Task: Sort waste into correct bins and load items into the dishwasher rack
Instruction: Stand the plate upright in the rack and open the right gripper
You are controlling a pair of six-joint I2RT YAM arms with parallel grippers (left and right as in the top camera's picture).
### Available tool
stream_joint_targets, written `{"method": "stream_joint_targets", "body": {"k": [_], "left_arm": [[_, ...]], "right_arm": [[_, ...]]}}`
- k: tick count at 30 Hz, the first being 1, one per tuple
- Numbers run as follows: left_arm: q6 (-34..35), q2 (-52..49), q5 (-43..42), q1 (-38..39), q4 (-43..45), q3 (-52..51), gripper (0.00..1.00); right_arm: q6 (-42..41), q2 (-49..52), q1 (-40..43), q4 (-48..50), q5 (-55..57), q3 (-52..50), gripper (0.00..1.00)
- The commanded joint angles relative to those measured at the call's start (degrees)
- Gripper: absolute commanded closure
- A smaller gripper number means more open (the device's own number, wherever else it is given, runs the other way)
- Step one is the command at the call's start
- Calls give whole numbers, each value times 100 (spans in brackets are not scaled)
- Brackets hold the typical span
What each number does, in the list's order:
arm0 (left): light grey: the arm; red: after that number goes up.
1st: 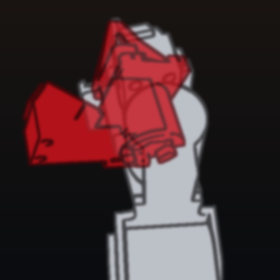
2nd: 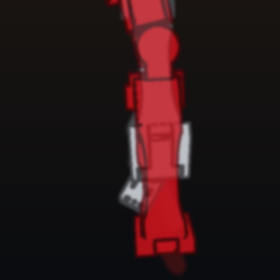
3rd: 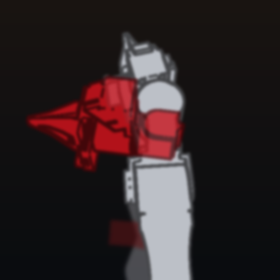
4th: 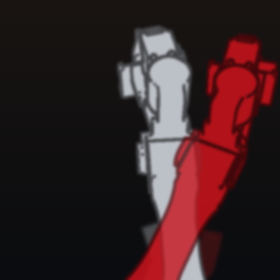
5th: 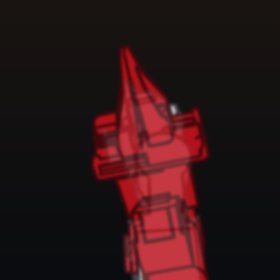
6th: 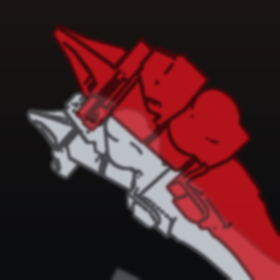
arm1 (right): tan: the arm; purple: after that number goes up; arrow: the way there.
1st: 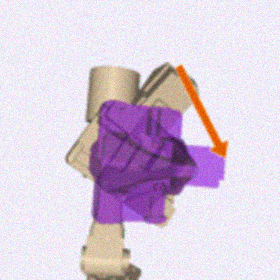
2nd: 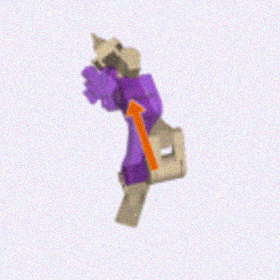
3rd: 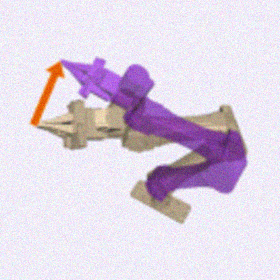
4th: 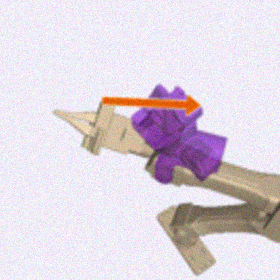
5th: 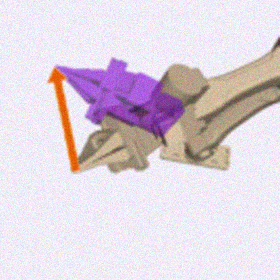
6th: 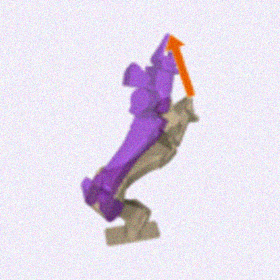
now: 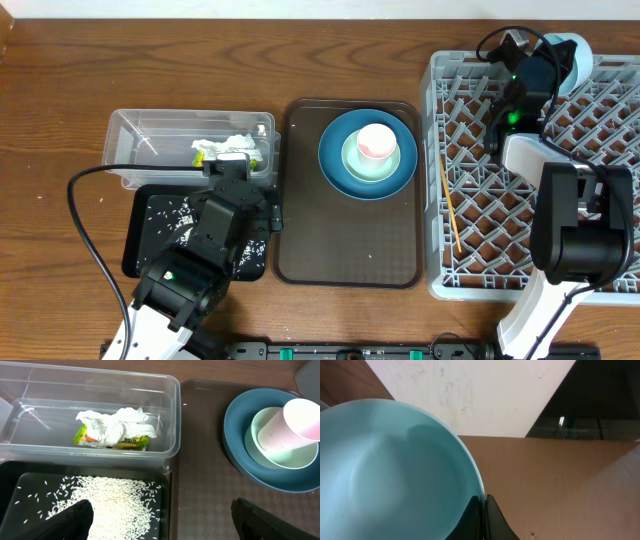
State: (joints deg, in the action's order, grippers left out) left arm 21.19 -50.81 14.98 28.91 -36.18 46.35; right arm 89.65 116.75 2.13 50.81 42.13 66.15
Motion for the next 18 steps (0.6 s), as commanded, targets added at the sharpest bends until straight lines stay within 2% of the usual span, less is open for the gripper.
{"method": "stream_joint_targets", "body": {"k": [1, 9, 15, 18], "left_arm": [[55, -4, 50, -22, -2, 114, 9], [55, -4, 50, -22, 0, 114, 9], [55, -4, 50, -22, -2, 114, 9], [55, -4, 50, -22, -2, 114, 9]], "right_arm": [[170, 149, -26, 22, 129, 205, 99], [236, 144, -39, 94, 208, 474, 99], [205, 144, -37, -813, 201, 472, 99], [-118, 144, -37, -1086, 175, 472, 99]]}}
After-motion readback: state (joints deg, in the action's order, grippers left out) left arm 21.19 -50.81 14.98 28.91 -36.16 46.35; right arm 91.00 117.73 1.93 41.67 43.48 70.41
